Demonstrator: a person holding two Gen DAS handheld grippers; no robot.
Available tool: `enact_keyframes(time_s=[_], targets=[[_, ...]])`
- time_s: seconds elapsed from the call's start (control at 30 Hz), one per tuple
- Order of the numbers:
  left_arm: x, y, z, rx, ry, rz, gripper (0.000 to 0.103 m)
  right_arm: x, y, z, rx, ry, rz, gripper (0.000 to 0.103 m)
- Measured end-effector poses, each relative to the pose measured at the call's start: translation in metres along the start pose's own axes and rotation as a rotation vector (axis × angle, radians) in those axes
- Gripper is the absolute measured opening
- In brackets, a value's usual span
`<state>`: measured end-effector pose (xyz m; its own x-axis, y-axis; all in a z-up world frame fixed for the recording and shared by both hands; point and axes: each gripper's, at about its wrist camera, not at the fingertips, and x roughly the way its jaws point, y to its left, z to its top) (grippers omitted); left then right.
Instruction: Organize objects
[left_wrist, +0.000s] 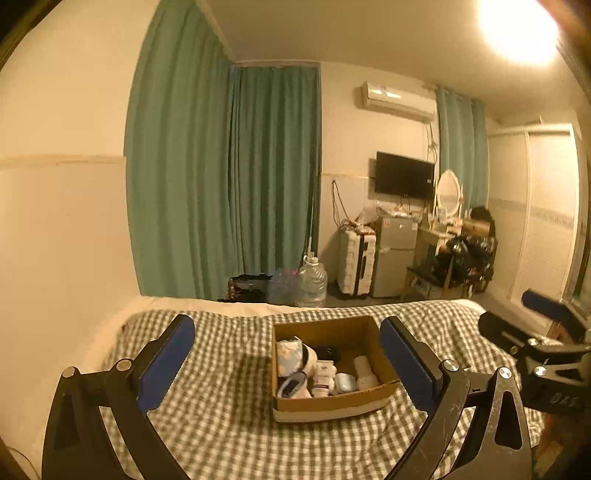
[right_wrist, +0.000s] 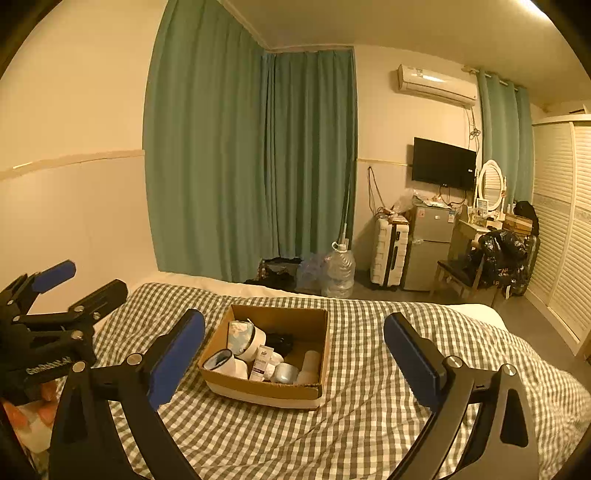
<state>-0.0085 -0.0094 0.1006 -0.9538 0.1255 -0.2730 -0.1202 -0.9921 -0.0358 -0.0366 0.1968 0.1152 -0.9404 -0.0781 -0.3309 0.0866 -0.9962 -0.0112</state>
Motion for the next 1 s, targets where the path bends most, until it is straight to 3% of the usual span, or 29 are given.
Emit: enact_keyframes(time_s=[0.17,0.43,0.57,0.67,1.0], targets=[[-0.002,0.0,-0.04,0.028,-0.025,0.011,0.103,0.002,-0.007,-0.044,0.027,-0.038,0.009,0.101],[0.018,-0.002,-0.096,0.061,0.077,0.113,0.103,0.02,-0.016,-0.11,0.037,-0.003,-0.023,0.101],[0.026,-0.006,-0.111,0.099,0.113,0.139,0.103,0.029,-0.015,-0.122,0.018,0.019,-0.035,0.101],[0.029,-0.004,-0.114,0.082,0.143,0.115,0.103,0.03,-0.015,-0.126,0.014,0.019,-0.035,0.101],[0.026,-0.003,-0.117,0.064,0.146,0.118,0.103,0.035,-0.004,-0.134,-0.034,0.035,-0.049,0.101]])
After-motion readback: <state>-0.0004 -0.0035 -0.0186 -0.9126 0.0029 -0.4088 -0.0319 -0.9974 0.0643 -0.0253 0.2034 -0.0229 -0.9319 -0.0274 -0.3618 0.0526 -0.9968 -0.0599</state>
